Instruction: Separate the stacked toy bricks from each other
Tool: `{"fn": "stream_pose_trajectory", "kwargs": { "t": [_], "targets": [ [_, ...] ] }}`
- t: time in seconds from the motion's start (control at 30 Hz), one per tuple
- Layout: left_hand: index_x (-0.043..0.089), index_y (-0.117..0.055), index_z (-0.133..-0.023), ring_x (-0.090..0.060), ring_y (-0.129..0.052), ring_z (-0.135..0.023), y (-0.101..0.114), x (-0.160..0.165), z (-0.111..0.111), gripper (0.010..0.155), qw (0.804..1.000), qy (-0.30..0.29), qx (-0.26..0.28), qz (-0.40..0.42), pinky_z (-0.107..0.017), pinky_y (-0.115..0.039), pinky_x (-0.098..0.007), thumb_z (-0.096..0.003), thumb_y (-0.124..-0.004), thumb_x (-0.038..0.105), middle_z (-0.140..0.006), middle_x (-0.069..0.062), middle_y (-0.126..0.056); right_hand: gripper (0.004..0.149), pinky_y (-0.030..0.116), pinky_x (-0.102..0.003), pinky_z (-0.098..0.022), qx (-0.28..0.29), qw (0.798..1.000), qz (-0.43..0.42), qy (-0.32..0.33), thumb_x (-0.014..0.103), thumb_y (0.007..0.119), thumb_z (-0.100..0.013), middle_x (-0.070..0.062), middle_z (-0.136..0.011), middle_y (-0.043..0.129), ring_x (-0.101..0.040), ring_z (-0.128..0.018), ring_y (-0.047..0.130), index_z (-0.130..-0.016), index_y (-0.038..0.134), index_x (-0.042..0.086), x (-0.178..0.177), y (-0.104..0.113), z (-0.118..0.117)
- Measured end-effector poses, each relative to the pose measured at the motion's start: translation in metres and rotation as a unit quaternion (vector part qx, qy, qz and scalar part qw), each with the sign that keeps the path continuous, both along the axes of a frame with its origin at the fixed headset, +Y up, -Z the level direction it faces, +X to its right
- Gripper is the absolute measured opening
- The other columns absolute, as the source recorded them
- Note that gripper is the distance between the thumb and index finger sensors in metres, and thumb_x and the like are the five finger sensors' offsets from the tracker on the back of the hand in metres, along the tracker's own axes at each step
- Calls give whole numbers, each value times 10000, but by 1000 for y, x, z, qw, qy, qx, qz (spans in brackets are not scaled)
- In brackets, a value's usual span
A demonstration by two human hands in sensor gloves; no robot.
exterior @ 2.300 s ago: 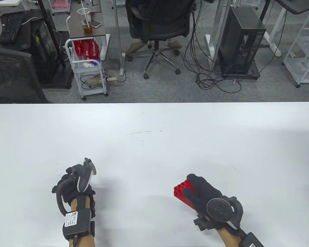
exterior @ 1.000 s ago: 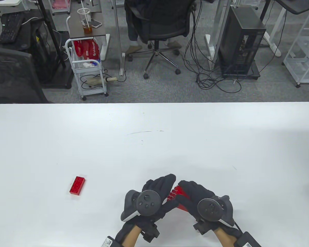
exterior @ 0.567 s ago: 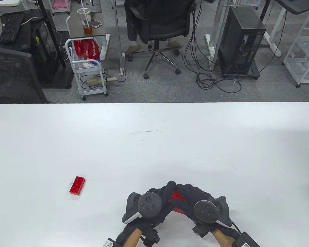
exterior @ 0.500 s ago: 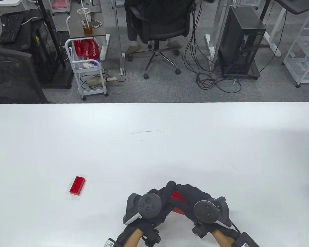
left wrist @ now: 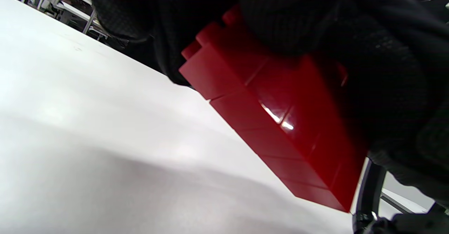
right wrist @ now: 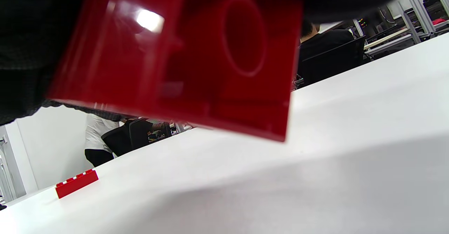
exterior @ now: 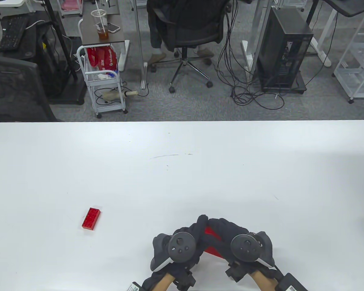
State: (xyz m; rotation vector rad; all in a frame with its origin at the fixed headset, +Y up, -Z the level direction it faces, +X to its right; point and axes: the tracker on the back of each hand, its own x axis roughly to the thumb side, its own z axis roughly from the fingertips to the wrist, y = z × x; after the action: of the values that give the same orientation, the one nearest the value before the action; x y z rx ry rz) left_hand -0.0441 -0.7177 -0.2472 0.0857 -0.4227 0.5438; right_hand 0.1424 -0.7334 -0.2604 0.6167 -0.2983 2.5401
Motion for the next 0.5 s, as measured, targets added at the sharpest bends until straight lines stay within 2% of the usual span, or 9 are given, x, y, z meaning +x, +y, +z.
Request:
{"fn": "stream_pose_trajectory", "kwargs": {
  "t": [0.07, 0.23, 0.33, 0.5],
  "targets": [
    [149, -593, -1085, -238, -1040, -761, 1, 2, 2, 778, 999, 16, 30, -26, -679, -790, -472, -383, -813, 403, -979, -71, -910, 640, 851, -380, -201, -1, 1000, -2, -10, 662, 552, -483, -71, -698, 877, -254, -420, 964, -915, 727, 223, 0, -1, -1],
    [159, -589, -1088, -224, -1041, -764, 0, -3, -2, 783, 1000, 1, 2, -19, -681, -790, -465, -391, -821, 428, -982, -51, -909, 639, 862, -374, -203, -7, 1000, 1, -1, 671, 542, -482, -52, -703, 884, -240, -424, 975, -916, 727, 241, 1, -5, -3],
    [187, -621, -1077, -201, -1047, -750, 2, -7, -4, 787, 999, 21, 20, -30, -678, -799, -446, -375, -841, 467, -963, -17, -923, 645, 874, -356, -215, -4, 1000, 10, -16, 688, 518, -475, -28, -713, 891, -219, -431, 986, -922, 721, 270, 0, -7, -6],
    [222, -654, -1051, -175, -1051, -723, 4, -19, -7, 791, 994, 59, 60, -71, -676, -805, -426, -346, -860, 515, -942, 15, -934, 637, 878, -362, -219, 11, 999, 13, -36, 693, 539, -475, -20, -717, 899, -223, -433, 990, -920, 720, 275, 3, -6, -8]
  ]
}}
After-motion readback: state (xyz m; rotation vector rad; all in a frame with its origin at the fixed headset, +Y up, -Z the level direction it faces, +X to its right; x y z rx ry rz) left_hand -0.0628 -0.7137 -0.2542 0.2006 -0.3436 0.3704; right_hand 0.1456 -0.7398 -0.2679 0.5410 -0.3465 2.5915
